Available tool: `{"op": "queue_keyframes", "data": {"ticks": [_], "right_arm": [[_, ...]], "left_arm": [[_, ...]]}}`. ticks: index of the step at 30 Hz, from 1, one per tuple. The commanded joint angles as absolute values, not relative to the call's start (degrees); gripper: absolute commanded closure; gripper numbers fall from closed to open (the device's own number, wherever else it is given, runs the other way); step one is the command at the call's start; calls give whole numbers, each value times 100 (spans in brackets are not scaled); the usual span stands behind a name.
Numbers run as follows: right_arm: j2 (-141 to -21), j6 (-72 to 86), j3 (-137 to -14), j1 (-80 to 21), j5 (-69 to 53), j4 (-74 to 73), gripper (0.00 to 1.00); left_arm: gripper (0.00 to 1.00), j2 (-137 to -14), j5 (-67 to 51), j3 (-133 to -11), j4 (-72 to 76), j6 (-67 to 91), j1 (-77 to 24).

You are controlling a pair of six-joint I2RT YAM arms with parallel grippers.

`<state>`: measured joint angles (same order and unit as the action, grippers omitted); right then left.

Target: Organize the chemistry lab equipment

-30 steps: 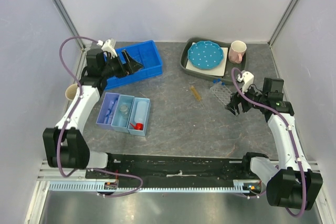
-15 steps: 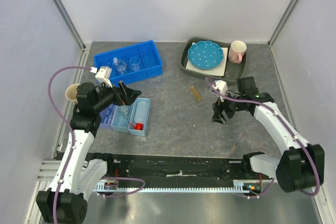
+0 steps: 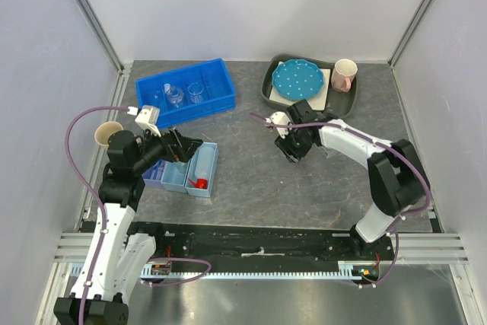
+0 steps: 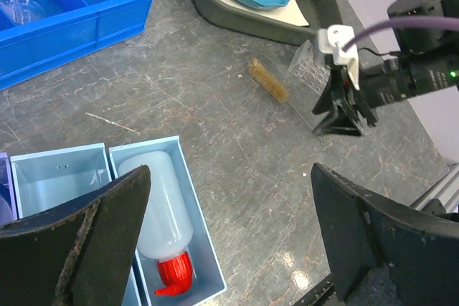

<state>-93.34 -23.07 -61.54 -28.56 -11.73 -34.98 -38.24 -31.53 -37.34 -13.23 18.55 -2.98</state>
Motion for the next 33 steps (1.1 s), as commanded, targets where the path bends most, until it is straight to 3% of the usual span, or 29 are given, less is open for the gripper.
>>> {"op": "queue_keyframes", "data": {"ticks": [1,11,27,30,31,33], "right_arm": [[-9834,-1679,-6889,-2856,-467,-3243,51],[-10538,-1345,-7110,-2856,-71,-3147,63],[-10942,-1134,-7146,-2452,-483,-3050,72],[-10916,-1142,-7119,-2408,-641,-3059,79],[-10890,-1177,-7119,-2408,-790,-3085,88],[-10741,-1178,-7084,-2365,-983,-3085,92]], "left_arm": [[2,-3762,-3059,-3683,-1257,1705,-290],[0,-3771,-3172,-3656,-1143,1758,-290],[0,-3937,-3805,-3498,-756,2180,-290],[1,-4043,-4244,-3428,-519,2232,-290],[2,-4104,-4576,-3393,-414,2267,-290],[2,-4174,-4955,-3262,-27,2469,-290]]}}
